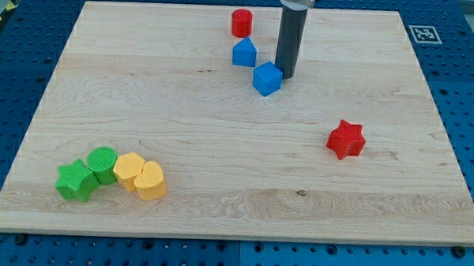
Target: Move the red star down to the blue cube
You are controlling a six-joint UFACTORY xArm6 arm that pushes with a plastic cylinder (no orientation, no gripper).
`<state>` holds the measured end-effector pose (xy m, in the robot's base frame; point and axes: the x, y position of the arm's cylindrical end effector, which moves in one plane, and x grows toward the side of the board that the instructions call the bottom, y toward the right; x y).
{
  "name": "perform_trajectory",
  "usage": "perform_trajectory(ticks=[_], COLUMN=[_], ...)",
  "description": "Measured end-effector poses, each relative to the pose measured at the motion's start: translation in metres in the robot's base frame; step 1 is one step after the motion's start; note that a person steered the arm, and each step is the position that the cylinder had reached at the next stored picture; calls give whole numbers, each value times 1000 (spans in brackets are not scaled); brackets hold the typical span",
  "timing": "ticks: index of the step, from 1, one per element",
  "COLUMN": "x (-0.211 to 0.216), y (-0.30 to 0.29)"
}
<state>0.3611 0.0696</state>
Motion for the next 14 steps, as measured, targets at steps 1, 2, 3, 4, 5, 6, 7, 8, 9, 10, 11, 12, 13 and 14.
perform_trajectory(ticks=[1,2,3,4,5,6,7,8,9,10,11,12,13,14], x=[0,35,91,148,150,150,150,137,116,105,104,104,104,104], y=[54,113,141,136,134,105,60,44,44,37,18,-5,-12,-18])
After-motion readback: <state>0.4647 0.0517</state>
